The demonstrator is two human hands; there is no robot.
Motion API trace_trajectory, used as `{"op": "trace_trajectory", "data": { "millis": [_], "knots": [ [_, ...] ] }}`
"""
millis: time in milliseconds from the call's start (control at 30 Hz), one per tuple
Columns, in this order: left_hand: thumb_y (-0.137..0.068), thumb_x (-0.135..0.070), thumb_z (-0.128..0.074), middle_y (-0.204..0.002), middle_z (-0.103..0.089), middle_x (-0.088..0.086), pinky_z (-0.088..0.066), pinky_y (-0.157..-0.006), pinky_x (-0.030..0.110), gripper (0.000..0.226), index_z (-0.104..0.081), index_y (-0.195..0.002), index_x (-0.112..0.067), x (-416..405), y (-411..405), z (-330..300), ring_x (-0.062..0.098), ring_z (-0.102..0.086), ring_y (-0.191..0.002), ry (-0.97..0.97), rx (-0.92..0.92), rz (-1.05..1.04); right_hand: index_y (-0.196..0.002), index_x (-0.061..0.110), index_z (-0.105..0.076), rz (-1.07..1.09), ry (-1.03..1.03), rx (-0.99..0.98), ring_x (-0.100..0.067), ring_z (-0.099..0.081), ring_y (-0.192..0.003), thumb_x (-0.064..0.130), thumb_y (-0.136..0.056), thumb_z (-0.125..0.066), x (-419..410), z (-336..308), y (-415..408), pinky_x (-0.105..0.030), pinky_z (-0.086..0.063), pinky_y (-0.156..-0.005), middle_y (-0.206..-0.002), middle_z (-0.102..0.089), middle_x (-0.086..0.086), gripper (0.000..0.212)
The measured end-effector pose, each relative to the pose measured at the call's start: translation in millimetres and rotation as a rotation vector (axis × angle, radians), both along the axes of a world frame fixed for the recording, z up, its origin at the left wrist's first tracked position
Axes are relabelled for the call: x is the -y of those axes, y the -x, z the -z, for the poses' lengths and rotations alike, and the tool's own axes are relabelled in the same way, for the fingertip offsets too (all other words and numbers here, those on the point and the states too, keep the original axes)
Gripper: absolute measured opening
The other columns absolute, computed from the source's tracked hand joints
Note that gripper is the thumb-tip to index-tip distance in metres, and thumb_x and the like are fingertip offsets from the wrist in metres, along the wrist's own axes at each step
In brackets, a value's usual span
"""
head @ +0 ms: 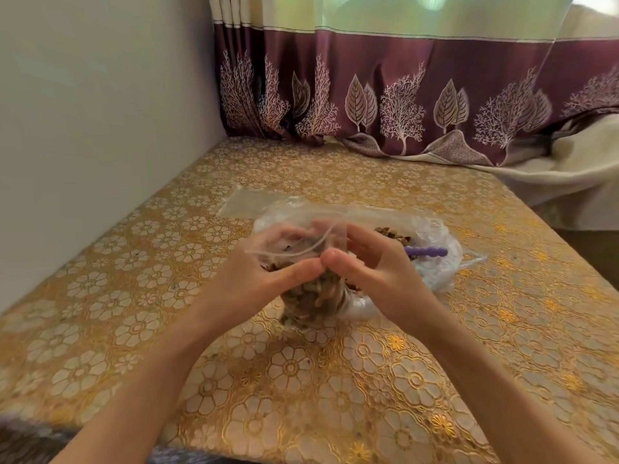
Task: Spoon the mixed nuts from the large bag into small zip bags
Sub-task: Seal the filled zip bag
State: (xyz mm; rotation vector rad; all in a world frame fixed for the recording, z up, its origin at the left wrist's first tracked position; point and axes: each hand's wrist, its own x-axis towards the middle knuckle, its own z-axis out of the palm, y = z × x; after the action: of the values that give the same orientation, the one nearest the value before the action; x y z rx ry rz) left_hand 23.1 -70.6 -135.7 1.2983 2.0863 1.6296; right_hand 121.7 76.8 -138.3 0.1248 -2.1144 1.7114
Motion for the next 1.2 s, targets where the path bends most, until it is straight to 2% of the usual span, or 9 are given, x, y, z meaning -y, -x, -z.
{"op": "trace_trajectory", "data": {
  "millis": [100,167,233,300,400,600,733,900,1200],
  "knots": [
    [-0.059,-0.078,-0.058,-0.103,-0.064,-0.032,-0.049,-0.065,0.008,0.051,-0.066,-0.101,-0.05,1,0,-9,-0.011,-0.06,-0.093,-0.036,-0.019,0.046,-0.103,0.022,-0.066,0.065,-0.001,-0.044,-0.014,-0.065,-0.103,0.032,-0.084,-0.06,-2,0,3,-0.034,-0.056,-0.084,-0.105,-0.071,-0.001,0.022],
    [-0.055,-0.086,-0.048,-0.103,-0.059,-0.042,-0.048,-0.063,0.006,0.046,-0.063,-0.091,-0.061,1,2,-7,-0.017,-0.057,-0.093,0.041,-0.024,0.068,-0.103,0.021,-0.064,0.072,-0.083,0.018,-0.008,-0.064,-0.1,0.042,-0.087,-0.058,-2,5,4,-0.029,-0.054,-0.083,-0.103,-0.069,0.005,0.028],
    [-0.047,-0.091,-0.047,-0.104,-0.062,-0.034,-0.051,-0.072,0.013,0.053,-0.061,-0.089,-0.063,1,4,3,-0.007,-0.06,-0.097,0.134,0.007,0.049,-0.107,0.021,-0.063,0.057,-0.126,0.096,-0.003,-0.062,-0.096,0.046,-0.083,-0.054,-2,14,5,-0.023,-0.051,-0.079,-0.1,-0.067,0.01,0.036],
    [-0.044,-0.085,-0.056,-0.097,-0.066,-0.024,-0.053,-0.072,0.018,0.053,-0.06,-0.092,-0.061,3,6,12,0.001,-0.064,-0.093,0.142,0.055,0.013,-0.111,0.018,-0.064,0.049,-0.093,0.097,-0.004,-0.063,-0.094,0.041,-0.082,-0.054,-4,18,4,-0.02,-0.05,-0.074,-0.099,-0.066,0.008,0.038],
    [-0.062,-0.064,-0.067,-0.089,-0.069,-0.028,-0.049,-0.062,0.009,0.029,-0.066,-0.09,-0.057,1,6,9,-0.007,-0.063,-0.088,0.038,0.06,0.035,-0.105,0.01,-0.07,0.103,-0.011,0.015,-0.014,-0.064,-0.097,0.032,-0.084,-0.057,-7,18,4,-0.025,-0.051,-0.078,-0.098,-0.069,-0.001,0.034],
    [-0.075,-0.046,-0.056,-0.084,-0.073,-0.015,-0.051,-0.061,0.012,0.023,-0.072,-0.09,-0.041,-13,5,6,0.001,-0.068,-0.082,-0.059,0.135,0.056,-0.104,0.011,-0.07,0.165,0.235,-0.051,-0.017,-0.069,-0.091,0.025,-0.082,-0.06,-10,15,4,-0.029,-0.055,-0.08,-0.092,-0.073,-0.004,0.028],
    [-0.079,-0.043,-0.049,-0.067,-0.07,-0.016,-0.046,-0.057,0.006,0.024,-0.073,-0.083,-0.04,-14,2,9,-0.004,-0.065,-0.07,-0.156,0.161,-0.014,-0.085,0.015,-0.077,0.189,0.391,-0.079,-0.012,-0.069,-0.081,0.026,-0.078,-0.062,-9,14,3,-0.02,-0.053,-0.073,-0.081,-0.074,0.0,0.02],
    [-0.065,-0.037,-0.068,-0.081,-0.074,-0.002,-0.054,-0.064,0.018,0.019,-0.076,-0.08,-0.029,-3,11,6,0.014,-0.071,-0.08,-0.328,0.253,-0.056,-0.081,0.017,-0.078,0.266,0.384,-0.105,-0.014,-0.07,-0.074,0.029,-0.074,-0.065,-7,12,3,-0.02,-0.055,-0.07,-0.076,-0.074,-0.001,0.019],
    [-0.06,-0.031,-0.072,-0.076,-0.074,0.005,-0.055,-0.061,0.018,0.02,-0.076,-0.076,-0.019,5,16,7,0.018,-0.072,-0.073,-0.39,0.331,-0.093,-0.073,0.015,-0.076,0.328,0.334,-0.112,-0.019,-0.072,-0.069,0.025,-0.071,-0.067,-9,9,0,-0.019,-0.055,-0.062,-0.073,-0.074,-0.003,0.014]
  ]
}}
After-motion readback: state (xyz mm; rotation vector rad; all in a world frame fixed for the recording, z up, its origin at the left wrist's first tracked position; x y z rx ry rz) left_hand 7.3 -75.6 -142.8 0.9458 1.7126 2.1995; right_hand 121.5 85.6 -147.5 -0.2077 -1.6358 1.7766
